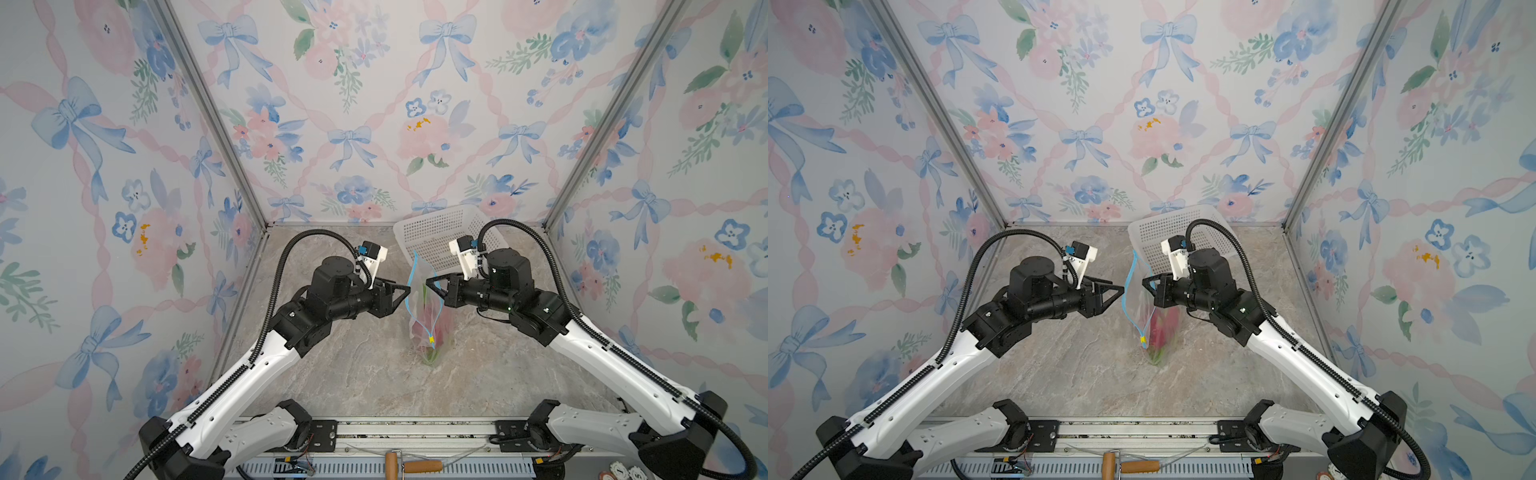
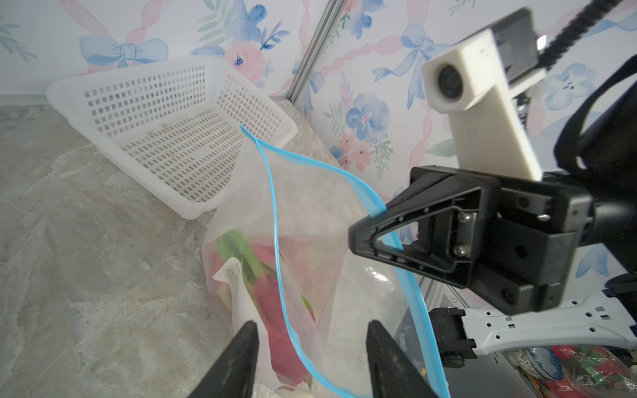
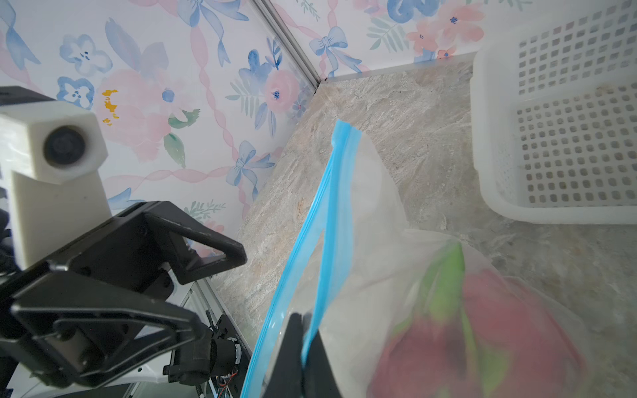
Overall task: Open the zip-top bag and take out the dragon fruit
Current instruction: Open the zipper of the food storage bag at the center of the board.
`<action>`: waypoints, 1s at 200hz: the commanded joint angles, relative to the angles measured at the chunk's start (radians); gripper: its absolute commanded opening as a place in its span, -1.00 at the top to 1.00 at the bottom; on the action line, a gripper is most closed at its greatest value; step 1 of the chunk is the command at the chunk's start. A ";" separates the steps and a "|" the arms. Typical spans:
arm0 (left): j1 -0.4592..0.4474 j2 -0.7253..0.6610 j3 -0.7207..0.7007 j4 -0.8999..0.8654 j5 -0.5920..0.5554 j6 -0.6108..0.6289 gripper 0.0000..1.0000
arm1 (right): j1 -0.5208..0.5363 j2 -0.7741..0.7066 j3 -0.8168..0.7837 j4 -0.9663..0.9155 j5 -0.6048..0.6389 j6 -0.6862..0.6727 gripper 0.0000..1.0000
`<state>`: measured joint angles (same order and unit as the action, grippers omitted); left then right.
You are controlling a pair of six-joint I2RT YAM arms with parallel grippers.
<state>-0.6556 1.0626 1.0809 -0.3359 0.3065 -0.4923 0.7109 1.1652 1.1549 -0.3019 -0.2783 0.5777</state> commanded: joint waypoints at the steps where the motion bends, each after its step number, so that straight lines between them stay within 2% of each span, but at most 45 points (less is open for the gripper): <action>1: -0.021 0.041 0.048 -0.065 -0.112 -0.013 -0.06 | 0.011 -0.010 -0.004 0.066 0.009 0.016 1.00; 47: -0.048 0.139 0.089 -0.066 -0.112 -0.017 -0.03 | 0.019 -0.007 -0.020 0.095 0.005 0.022 1.00; 93: -0.053 0.166 0.089 -0.067 -0.091 -0.021 0.43 | 0.019 0.002 -0.033 0.116 0.011 0.017 1.00; 105: -0.053 0.160 0.085 -0.075 -0.096 -0.020 0.72 | 0.020 0.009 -0.032 0.120 0.010 0.016 1.00; 142: -0.039 0.128 0.088 -0.106 -0.121 -0.016 0.91 | 0.019 0.038 -0.011 0.124 0.004 0.005 1.00; 148: -0.033 0.122 0.089 -0.113 -0.125 -0.015 1.00 | 0.019 0.043 -0.005 0.127 0.002 0.004 1.00; 169: 0.001 0.096 0.096 -0.133 -0.129 -0.002 1.00 | 0.019 0.070 0.024 0.135 -0.010 0.001 1.00; 200: 0.108 0.051 0.162 -0.183 -0.112 0.023 1.00 | 0.022 0.119 0.087 0.154 -0.025 0.003 1.00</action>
<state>-0.6117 1.1629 1.1679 -0.4786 0.1967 -0.5011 0.7200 1.2564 1.1698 -0.2001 -0.2840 0.5911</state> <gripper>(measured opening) 0.055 0.050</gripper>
